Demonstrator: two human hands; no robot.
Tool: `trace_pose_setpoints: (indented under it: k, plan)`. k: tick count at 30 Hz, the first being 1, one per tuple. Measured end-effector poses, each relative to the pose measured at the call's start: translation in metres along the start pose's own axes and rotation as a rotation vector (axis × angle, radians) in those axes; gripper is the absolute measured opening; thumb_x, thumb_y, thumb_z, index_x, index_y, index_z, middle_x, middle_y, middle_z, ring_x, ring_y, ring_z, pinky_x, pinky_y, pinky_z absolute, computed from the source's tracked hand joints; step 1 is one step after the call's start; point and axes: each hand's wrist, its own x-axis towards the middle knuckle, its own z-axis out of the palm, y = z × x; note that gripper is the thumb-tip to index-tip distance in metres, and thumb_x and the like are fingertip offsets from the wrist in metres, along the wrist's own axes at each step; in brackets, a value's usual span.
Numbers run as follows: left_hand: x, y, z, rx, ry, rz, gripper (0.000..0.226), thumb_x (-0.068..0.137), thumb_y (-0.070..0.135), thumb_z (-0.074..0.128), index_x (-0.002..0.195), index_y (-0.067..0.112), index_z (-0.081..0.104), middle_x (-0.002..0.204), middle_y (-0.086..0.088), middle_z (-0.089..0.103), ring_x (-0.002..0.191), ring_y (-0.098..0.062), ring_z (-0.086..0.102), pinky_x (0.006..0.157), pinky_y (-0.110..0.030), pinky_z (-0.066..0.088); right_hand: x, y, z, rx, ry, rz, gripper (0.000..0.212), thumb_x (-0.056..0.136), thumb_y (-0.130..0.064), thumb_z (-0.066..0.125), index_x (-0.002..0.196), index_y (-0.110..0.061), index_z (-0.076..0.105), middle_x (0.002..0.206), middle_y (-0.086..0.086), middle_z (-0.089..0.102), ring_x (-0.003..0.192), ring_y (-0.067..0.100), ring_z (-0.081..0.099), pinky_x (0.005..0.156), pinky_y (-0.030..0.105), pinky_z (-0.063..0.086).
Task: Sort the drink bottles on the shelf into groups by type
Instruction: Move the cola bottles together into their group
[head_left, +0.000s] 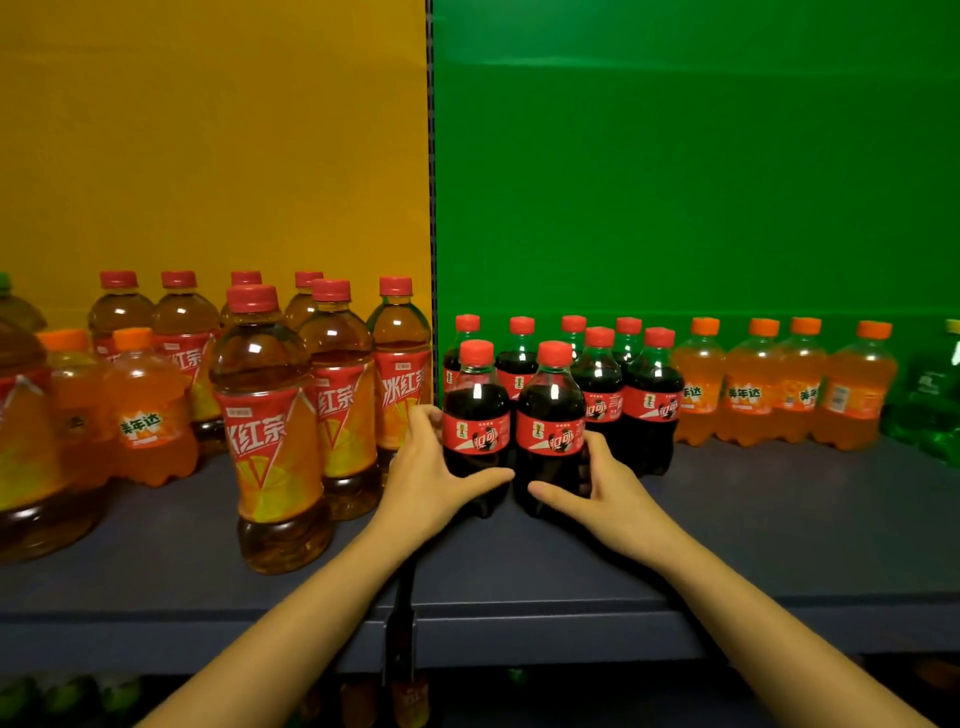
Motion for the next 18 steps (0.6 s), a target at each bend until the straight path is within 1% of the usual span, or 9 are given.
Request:
trace_pose_setpoints:
  k: [2,4,6,8,9,10,11,14,18]
  plan:
    - [0.001,0.0,0.001,-0.009,0.018,0.003,0.067,0.064,0.029,0.081,0.107,0.019,0.031,0.094,0.021,0.046,0.086,0.005,0.051,0.069,-0.006,0.045,0.004,-0.003,0.001,-0.076,0.031,0.008,0.075,0.079,-0.04,0.067,0.137,-0.018,0.025,0.128,-0.005,0.054,0.117,0.013,0.052,0.095,0.028,0.044]
    - [0.004,-0.002,0.002,-0.023,0.02,-0.006,0.063,0.067,0.025,0.079,0.111,0.018,0.034,0.096,0.02,0.048,0.088,0.005,0.052,0.07,-0.003,0.044,0.009,-0.005,0.004,-0.141,0.058,0.016,0.072,0.08,-0.04,0.066,0.135,-0.015,0.027,0.125,-0.001,0.056,0.114,0.016,0.054,0.09,0.027,0.045]
    - [0.007,-0.004,0.005,-0.018,0.021,-0.008,0.065,0.068,0.026,0.078,0.118,0.014,0.038,0.109,0.009,0.055,0.1,-0.006,0.055,0.082,-0.012,0.047,0.014,-0.007,0.008,-0.198,0.074,0.034,0.068,0.08,-0.042,0.065,0.131,-0.015,0.029,0.124,0.002,0.057,0.112,0.02,0.055,0.087,0.029,0.045]
    - [0.01,-0.006,0.006,-0.004,0.031,-0.007,0.069,0.07,0.029,0.077,0.124,0.013,0.038,0.123,-0.003,0.056,0.113,-0.016,0.054,0.095,-0.032,0.049,0.019,-0.009,0.012,-0.25,0.115,0.039,0.063,0.081,-0.042,0.064,0.128,-0.013,0.034,0.125,0.005,0.055,0.114,0.023,0.053,0.088,0.032,0.043]
    - [0.01,-0.005,0.007,-0.001,0.034,-0.003,0.07,0.071,0.028,0.076,0.127,0.012,0.037,0.127,-0.006,0.055,0.118,-0.019,0.052,0.098,-0.037,0.047,0.022,-0.01,0.014,-0.284,0.147,0.035,0.061,0.081,-0.042,0.064,0.127,-0.013,0.037,0.126,0.005,0.055,0.116,0.024,0.052,0.091,0.034,0.041]
    - [0.011,-0.004,0.008,0.008,0.033,0.001,0.07,0.073,0.026,0.074,0.13,0.011,0.036,0.13,-0.007,0.053,0.121,-0.02,0.05,0.1,-0.036,0.044,0.024,-0.01,0.017,-0.319,0.177,0.035,0.061,0.081,-0.042,0.064,0.127,-0.012,0.039,0.126,0.005,0.055,0.117,0.025,0.051,0.093,0.036,0.04]
    - [0.01,-0.003,0.01,0.024,0.032,0.008,0.07,0.075,0.024,0.072,0.132,0.01,0.034,0.132,-0.007,0.051,0.124,-0.02,0.048,0.101,-0.029,0.041,0.026,-0.011,0.019,-0.347,0.202,0.044,0.061,0.081,-0.043,0.063,0.127,-0.011,0.04,0.124,0.006,0.057,0.116,0.027,0.052,0.094,0.038,0.04]
    - [0.01,-0.002,0.012,0.077,0.036,0.03,0.069,0.08,0.02,0.068,0.136,0.007,0.031,0.136,-0.006,0.046,0.127,-0.018,0.042,0.091,-0.01,0.028,0.028,-0.01,0.022,-0.396,0.246,0.065,0.058,0.081,-0.048,0.06,0.122,-0.01,0.043,0.113,0.008,0.062,0.107,0.03,0.057,0.086,0.04,0.045]
    - [0.012,-0.005,0.014,0.096,0.048,0.033,0.069,0.081,0.02,0.067,0.138,0.008,0.03,0.139,-0.006,0.044,0.129,-0.019,0.041,0.092,-0.012,0.027,0.029,-0.009,0.022,-0.442,0.304,0.021,0.054,0.081,-0.05,0.059,0.119,-0.013,0.047,0.114,0.007,0.057,0.105,0.027,0.057,0.081,0.037,0.046]
